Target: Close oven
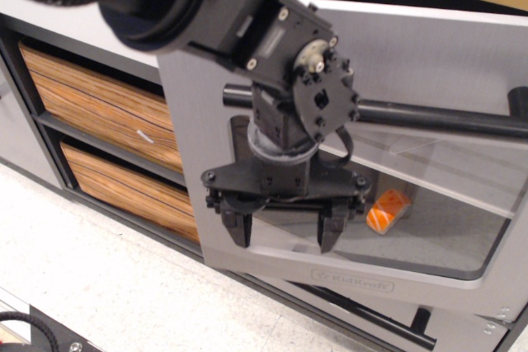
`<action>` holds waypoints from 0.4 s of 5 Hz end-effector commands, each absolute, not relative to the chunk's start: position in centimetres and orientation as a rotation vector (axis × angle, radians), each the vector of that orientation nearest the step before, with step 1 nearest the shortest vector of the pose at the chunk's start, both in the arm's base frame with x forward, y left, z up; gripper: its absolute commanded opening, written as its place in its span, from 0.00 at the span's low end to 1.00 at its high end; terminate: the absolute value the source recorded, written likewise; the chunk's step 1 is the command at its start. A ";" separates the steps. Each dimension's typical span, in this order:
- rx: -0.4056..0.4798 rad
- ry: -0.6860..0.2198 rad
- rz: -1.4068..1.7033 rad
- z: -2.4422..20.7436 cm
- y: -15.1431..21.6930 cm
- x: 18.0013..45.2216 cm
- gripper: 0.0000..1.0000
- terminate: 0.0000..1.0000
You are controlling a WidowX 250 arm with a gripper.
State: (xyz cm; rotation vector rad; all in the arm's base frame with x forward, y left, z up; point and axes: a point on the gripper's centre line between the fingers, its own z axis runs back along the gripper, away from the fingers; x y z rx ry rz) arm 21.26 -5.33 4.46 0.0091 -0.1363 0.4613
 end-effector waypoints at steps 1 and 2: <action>-0.012 -0.173 0.512 5.3 -5.1 23.9 1.00 0.00; -0.015 -0.177 0.539 5.4 -4.9 24.8 1.00 0.00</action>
